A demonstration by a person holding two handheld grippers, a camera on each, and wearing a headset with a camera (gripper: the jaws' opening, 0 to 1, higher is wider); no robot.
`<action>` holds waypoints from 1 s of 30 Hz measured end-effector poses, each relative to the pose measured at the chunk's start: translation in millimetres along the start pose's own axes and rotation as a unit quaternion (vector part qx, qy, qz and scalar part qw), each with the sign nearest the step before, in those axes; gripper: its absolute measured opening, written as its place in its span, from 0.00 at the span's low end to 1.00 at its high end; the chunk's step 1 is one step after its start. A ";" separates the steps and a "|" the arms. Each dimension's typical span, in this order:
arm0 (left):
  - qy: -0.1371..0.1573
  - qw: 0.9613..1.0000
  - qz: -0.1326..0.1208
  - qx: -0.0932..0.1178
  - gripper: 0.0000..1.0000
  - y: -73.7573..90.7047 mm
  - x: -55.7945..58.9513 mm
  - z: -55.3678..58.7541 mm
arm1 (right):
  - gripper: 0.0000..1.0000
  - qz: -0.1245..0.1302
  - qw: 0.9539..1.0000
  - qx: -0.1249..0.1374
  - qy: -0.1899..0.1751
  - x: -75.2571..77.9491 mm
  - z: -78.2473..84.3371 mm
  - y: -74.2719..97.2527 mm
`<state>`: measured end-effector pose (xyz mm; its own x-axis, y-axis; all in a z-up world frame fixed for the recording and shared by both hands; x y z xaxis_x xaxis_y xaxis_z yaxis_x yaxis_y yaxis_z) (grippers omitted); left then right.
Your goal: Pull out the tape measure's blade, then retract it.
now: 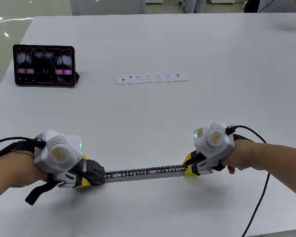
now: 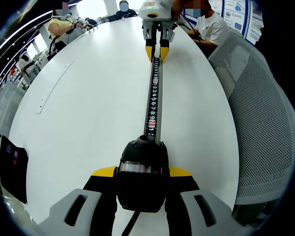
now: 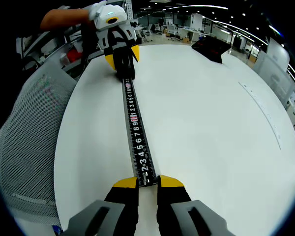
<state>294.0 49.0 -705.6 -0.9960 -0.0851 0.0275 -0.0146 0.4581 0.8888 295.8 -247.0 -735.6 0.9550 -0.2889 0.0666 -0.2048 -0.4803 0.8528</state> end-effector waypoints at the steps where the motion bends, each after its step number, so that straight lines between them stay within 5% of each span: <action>1: 0.000 1.000 0.000 0.000 0.32 0.0 0.0 0.0 | 0.10 0.000 1.000 0.000 -0.001 0.0 0.4 0.3; 13: 0.001 1.000 -0.001 0.002 0.33 -0.8 0.3 0.5 | 0.10 0.001 1.000 0.000 -0.006 -0.9 2.1 0.6; 18: -0.002 1.000 -0.001 0.002 0.33 -1.0 1.6 -0.9 | 0.10 0.005 1.000 -0.015 0.023 -3.3 0.9 0.1; 30: -0.002 1.000 -0.003 -0.002 0.33 -0.4 2.7 -4.3 | 0.11 0.003 0.999 -0.043 0.023 -1.6 -2.1 -1.3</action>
<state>291.8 44.8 -703.9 -0.9962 -0.0849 0.0210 -0.0199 0.4540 0.8908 294.9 -244.2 -735.7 0.9633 -0.2514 0.0936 -0.1927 -0.4060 0.8933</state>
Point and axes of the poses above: the centre of the closed fingertips' face, and the gripper's own axes: y roughly backward along the fingers, x roughly to its right, z roughly out of its underside, the point moved 5 cm from there along y, roughly backward along the fingers, and after that the axes turned 9 degrees about z, right-handed, at the moved point
